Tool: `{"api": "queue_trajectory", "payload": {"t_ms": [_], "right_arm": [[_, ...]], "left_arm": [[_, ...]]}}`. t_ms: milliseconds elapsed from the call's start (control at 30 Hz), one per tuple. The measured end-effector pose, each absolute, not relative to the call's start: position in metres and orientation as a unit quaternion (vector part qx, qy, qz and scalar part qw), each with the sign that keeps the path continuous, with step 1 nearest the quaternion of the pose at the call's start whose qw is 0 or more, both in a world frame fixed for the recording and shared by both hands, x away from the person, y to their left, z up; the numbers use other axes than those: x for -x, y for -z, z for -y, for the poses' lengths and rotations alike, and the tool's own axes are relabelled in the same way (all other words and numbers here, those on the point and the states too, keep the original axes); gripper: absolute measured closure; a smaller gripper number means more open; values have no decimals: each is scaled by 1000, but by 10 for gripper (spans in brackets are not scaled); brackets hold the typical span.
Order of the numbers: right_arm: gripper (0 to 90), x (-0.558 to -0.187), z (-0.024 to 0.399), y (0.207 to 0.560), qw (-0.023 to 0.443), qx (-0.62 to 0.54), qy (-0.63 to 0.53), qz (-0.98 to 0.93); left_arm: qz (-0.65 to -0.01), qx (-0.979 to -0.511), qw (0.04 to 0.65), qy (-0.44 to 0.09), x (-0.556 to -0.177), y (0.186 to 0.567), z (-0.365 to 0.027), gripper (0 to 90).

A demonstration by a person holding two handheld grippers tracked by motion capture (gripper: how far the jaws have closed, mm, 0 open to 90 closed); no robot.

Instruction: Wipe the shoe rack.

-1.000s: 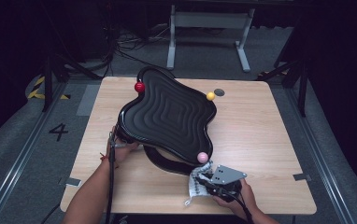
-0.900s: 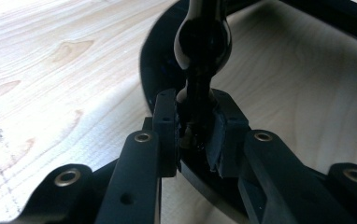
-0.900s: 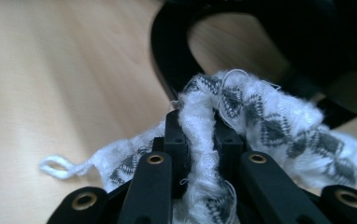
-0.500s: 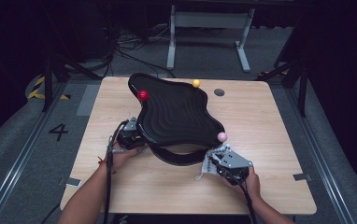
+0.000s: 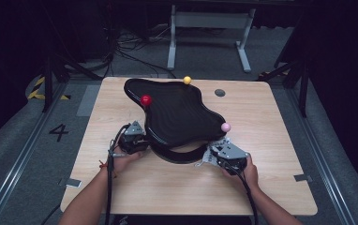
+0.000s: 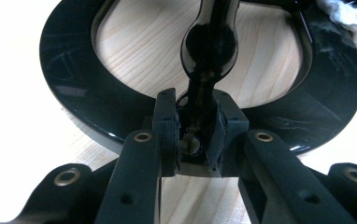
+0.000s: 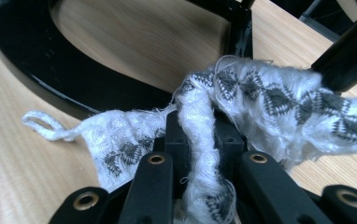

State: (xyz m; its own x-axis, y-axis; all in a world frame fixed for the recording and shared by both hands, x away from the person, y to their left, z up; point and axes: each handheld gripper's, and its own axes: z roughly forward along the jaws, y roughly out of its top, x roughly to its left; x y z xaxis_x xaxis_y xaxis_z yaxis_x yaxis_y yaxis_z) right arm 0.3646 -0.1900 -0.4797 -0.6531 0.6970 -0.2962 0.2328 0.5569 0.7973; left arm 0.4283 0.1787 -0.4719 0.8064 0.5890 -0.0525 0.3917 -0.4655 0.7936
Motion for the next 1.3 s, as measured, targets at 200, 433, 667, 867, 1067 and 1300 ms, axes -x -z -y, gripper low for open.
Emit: {"api": "queue_trajectory", "payload": {"t_ms": [200,433,667,867,1067,1300], "right_arm": [[803,-375,192,480,307,-284,-376,-827],[807,-380,196,480,302,-278,-378,-830],[810,-382,195,480,282,-281,-391,-830],[810,-378,186,479,270,-267,-397,-836],[810,-378,184,479,282,-260,-387,-839],[811,-387,186,480,316,-270,-359,-836]], "left_arm": [[-288,-850,427,-113,-424,471,-174,752],[-285,-847,434,-109,-422,473,-171,749],[-277,-852,431,-109,-417,472,-164,750],[-273,-850,438,-106,-414,474,-163,750],[-267,-851,440,-104,-414,474,-164,751],[-267,-851,442,-102,-412,475,-164,751]]}}
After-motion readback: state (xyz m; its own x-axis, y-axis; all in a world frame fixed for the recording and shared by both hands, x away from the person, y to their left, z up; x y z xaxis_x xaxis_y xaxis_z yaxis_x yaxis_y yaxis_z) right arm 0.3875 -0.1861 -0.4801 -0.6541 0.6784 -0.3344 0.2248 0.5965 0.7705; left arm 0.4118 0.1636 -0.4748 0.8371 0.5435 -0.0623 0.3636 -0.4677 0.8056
